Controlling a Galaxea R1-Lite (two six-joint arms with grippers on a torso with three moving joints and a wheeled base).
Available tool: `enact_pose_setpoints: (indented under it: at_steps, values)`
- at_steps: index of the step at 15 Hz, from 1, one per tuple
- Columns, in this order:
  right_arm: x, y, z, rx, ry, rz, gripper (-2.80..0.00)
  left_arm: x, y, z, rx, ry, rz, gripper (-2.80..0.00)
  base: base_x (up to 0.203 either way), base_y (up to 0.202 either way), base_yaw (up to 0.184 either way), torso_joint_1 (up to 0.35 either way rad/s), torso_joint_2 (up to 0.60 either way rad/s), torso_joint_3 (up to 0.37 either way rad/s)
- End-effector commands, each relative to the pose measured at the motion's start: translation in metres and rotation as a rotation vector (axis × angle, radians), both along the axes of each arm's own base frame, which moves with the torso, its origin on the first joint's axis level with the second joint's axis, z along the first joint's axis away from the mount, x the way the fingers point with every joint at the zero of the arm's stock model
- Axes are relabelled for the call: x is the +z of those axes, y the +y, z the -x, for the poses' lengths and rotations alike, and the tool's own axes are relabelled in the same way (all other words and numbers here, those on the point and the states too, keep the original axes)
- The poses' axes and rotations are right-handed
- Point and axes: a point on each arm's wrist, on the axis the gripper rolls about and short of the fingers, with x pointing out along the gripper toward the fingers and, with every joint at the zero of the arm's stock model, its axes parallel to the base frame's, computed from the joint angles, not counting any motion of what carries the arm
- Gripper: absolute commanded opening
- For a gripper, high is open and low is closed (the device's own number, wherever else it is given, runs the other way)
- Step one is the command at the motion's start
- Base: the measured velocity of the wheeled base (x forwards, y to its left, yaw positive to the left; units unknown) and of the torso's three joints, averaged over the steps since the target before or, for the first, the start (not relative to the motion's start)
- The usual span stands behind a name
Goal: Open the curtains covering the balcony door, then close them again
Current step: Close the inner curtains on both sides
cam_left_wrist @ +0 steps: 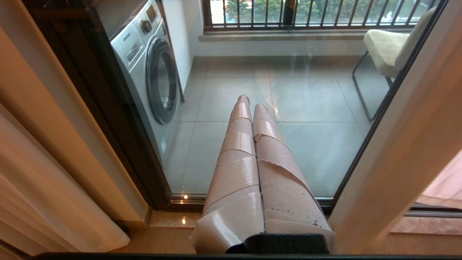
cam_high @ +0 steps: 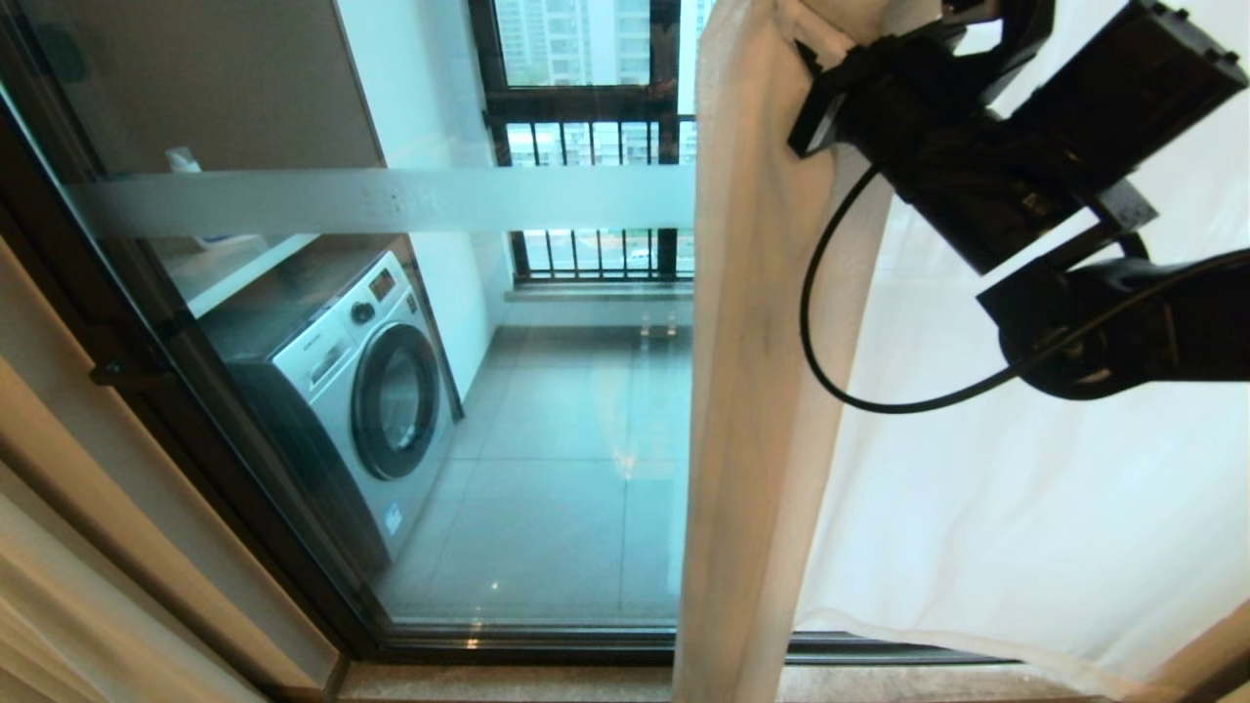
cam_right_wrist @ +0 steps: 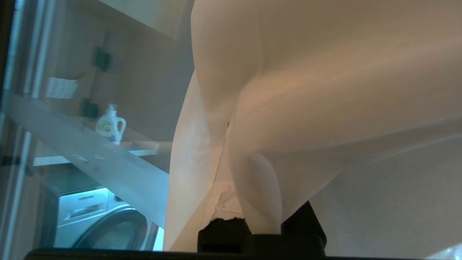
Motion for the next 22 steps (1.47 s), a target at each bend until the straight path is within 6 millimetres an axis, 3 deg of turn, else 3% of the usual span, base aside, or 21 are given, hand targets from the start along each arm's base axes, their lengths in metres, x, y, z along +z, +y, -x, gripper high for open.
enact_pose_setpoints:
  at_steps: [1, 5, 14, 22]
  values:
    - [-0.013, 0.024, -0.007, 0.034, 0.009, 0.026, -2.80, 0.000, 0.000, 0.000, 0.001, 0.001, 0.000, -2.80, 0.000, 0.000, 0.000, 0.000, 0.00, 0.000]
    - [-0.023, 0.073, -0.005, 0.095, -0.018, 0.077, -2.80, 0.000, 0.000, 0.000, 0.000, -0.001, 0.000, -2.80, 0.000, 0.000, 0.000, 0.000, 0.00, 0.000]
    - [-0.056, 0.159, 0.013, 0.232, -0.034, 0.126, -2.80, 0.000, 0.000, 0.000, 0.001, 0.000, 0.000, -2.80, 0.000, 0.000, 0.000, 0.000, 0.00, 0.000]
    - [-0.057, 0.163, 0.016, 0.242, -0.040, 0.116, -2.80, 0.000, 0.000, 0.000, 0.001, -0.001, 0.002, -2.80, 0.000, 0.000, 0.000, 0.000, 0.00, 0.000]
